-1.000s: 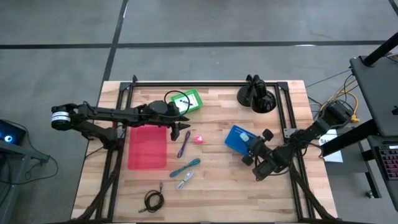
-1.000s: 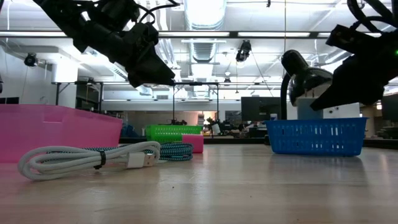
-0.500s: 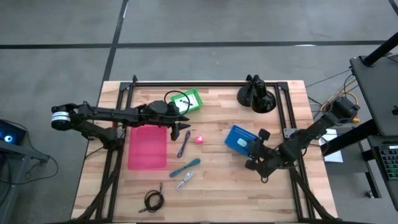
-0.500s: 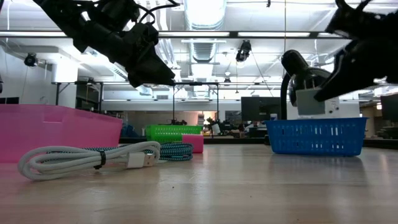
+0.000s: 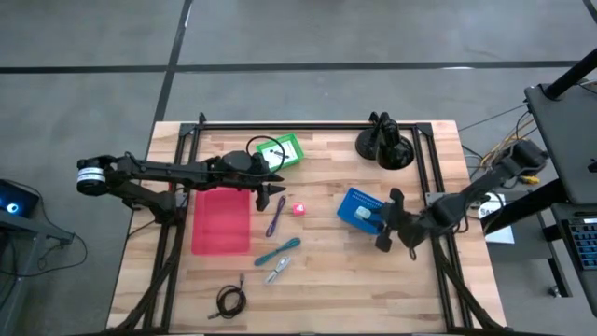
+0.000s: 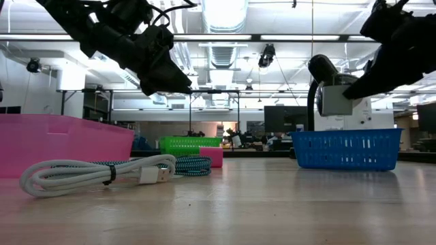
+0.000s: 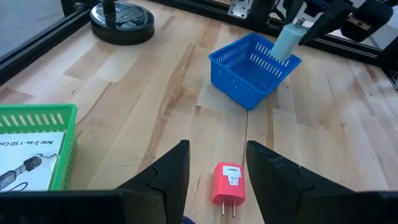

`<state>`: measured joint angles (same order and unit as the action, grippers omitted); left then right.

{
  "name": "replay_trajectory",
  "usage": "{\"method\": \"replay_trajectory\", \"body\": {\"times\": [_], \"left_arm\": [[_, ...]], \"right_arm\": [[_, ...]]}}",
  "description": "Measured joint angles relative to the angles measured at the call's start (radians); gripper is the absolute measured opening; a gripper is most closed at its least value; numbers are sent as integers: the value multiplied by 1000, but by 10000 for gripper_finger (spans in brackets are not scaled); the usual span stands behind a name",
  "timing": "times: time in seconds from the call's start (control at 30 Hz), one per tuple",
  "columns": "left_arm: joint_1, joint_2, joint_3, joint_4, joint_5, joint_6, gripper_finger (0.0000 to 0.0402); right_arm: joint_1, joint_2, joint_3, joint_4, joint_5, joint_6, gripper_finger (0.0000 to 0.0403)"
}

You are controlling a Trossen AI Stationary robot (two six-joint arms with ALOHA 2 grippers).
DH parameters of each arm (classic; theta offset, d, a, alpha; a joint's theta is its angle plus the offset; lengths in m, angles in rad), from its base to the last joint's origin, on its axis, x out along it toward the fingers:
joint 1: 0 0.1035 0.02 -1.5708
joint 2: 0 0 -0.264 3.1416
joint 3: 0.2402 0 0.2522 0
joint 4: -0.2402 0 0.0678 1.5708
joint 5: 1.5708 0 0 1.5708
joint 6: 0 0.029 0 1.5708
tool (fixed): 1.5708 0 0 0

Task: Pick and place items into bin
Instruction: Put the blue charger adapter into the blue bin

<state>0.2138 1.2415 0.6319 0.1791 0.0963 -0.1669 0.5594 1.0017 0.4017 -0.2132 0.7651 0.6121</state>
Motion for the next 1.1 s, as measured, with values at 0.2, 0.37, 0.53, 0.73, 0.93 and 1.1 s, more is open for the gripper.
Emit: {"method": "replay_trajectory", "body": {"times": [0.2,0.37,0.53,0.73,0.93,1.1], "left_arm": [[0,0,0,9,0,0,141],[0,0,0,20,0,0,141],[0,0,0,22,0,0,141],[0,0,0,22,0,6,141],[0,0,-1,22,0,21,141],[0,0,-1,22,0,21,141]], "right_arm": [[-75,-98,-103,187,-141,-139,105],[-152,-142,-144,201,-146,-146,105],[-226,-139,-156,198,-205,-146,105],[-284,-105,-155,200,-259,-152,105],[-321,-55,-155,204,-280,-155,105],[-347,-3,-155,205,-280,-151,105]]}}
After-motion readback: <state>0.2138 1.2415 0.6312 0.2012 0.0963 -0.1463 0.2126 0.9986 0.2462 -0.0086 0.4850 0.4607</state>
